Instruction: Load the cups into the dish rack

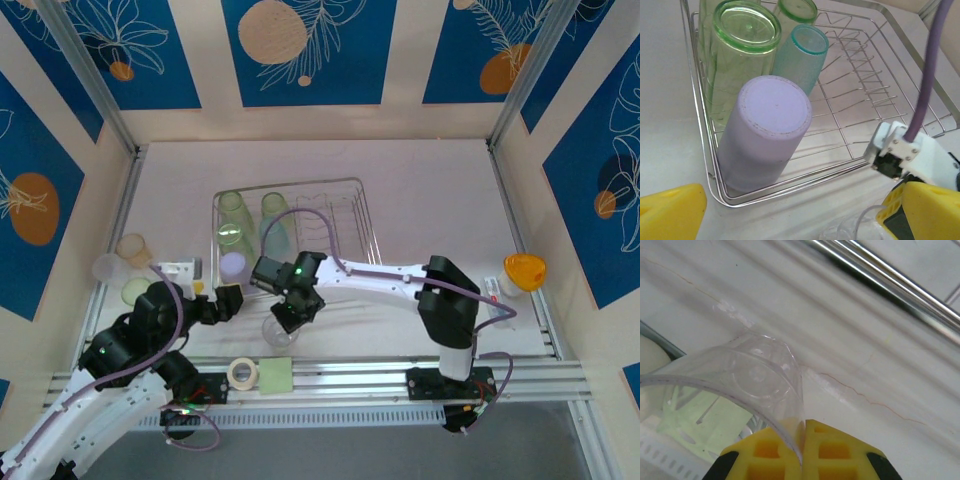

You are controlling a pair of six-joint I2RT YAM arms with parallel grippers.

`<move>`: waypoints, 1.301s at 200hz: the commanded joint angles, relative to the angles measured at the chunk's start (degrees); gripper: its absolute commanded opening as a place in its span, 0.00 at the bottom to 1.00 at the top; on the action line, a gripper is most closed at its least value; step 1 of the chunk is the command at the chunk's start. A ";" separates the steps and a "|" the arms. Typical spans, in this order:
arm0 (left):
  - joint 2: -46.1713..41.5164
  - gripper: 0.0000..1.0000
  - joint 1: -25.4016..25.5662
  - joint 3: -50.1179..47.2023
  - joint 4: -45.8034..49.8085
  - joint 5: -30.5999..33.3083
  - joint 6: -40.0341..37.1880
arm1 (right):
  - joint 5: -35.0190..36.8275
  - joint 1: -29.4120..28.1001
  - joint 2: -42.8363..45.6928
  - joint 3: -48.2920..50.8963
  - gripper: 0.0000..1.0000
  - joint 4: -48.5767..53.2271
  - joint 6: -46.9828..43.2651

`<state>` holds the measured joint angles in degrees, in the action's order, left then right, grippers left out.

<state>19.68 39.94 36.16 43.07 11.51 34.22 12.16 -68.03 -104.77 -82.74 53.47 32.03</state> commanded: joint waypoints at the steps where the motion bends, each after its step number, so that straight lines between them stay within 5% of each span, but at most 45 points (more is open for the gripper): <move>1: 0.08 1.00 0.20 -0.52 -2.83 -3.05 0.92 | -1.57 2.09 8.63 2.13 0.00 0.04 0.66; 37: -0.62 1.00 0.22 -1.54 -9.04 -8.04 1.58 | -4.91 6.58 23.51 8.72 0.00 -0.17 -1.53; 62: -2.04 1.00 0.22 -4.44 -19.08 -15.82 2.79 | -12.48 14.98 36.19 14.97 0.00 -1.66 -1.71; 108: 1.72 1.00 0.20 -10.26 -42.81 -34.42 7.32 | -45.08 43.64 52.76 24.04 0.00 -12.29 1.12; 124: 5.00 1.00 0.39 -10.36 -47.80 -37.86 7.87 | -52.88 47.57 52.91 24.84 0.00 -16.82 3.58; 162: 12.33 1.00 1.20 -9.23 -56.02 -42.19 8.84 | -58.62 47.14 51.19 26.13 0.00 -27.10 9.25; 260: 23.68 1.00 5.04 -7.07 -71.09 -46.62 10.08 | -56.08 40.81 46.60 28.11 0.00 -35.12 12.53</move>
<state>42.52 43.92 26.76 -21.71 -32.56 44.07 -42.50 -26.37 -57.60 -56.12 22.68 42.48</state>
